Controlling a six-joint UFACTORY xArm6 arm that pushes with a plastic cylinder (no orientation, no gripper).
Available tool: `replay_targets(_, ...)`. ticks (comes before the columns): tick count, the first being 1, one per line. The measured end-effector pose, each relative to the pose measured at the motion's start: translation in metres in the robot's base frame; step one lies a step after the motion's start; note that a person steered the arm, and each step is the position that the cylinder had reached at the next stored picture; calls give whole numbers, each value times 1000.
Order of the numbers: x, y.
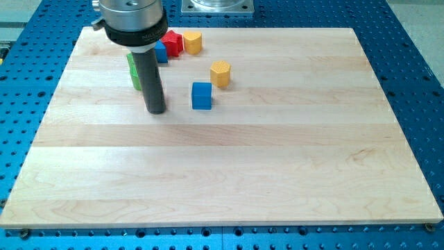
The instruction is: Place the hexagon top of the cube
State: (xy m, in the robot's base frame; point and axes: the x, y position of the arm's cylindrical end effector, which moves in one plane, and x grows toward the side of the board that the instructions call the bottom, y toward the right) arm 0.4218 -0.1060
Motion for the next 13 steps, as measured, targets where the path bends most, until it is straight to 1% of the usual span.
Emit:
replay_targets(1, 42, 49)
replay_targets(2, 31, 133)
replay_targets(3, 0, 133)
replay_targets(5, -13, 79)
replay_targets(6, -15, 67)
replay_targets(7, -15, 91)
replay_targets(8, -38, 177)
replay_targets(9, -91, 173)
replay_targets(10, -94, 133)
replay_targets(11, -92, 110)
replay_targets(12, -90, 155)
replay_targets(13, -80, 182)
